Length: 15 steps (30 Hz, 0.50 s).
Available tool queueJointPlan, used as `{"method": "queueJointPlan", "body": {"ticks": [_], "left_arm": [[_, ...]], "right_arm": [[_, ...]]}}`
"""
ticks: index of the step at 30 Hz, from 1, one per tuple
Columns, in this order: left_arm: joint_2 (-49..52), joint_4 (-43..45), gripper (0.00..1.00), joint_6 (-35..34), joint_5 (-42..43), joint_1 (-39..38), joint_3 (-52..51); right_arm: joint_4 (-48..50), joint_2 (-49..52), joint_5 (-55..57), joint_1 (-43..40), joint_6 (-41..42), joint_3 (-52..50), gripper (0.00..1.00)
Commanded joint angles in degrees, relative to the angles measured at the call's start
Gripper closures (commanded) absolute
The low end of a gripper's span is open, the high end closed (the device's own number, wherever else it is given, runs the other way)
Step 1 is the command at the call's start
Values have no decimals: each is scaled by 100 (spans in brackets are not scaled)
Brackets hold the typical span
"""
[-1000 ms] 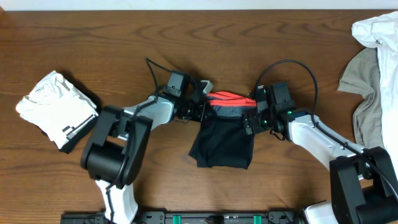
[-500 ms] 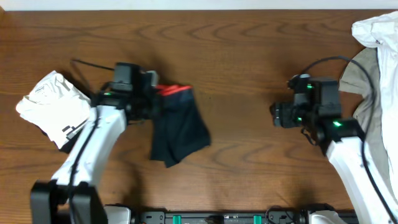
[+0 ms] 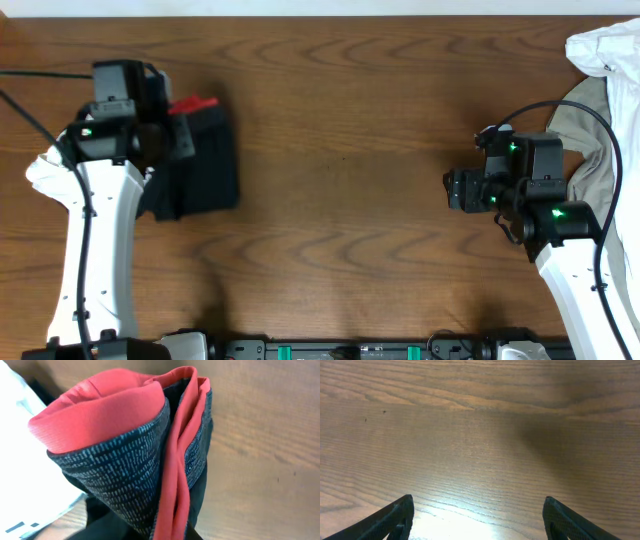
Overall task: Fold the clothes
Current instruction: 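Release with the right gripper and carry the bundle left with the left gripper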
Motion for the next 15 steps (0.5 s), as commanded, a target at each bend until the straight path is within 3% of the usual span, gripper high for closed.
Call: {"method": "queueJointPlan", "body": {"ticks": [1,15], "left_arm": [[-105,-4,94,160,-162,177,376],[-107,-7,94,160,-179,673,848]], "right_arm": [[-7,-35,13,-48,-28,61,19],[-81,15,15,-48,-28,57,19]]}}
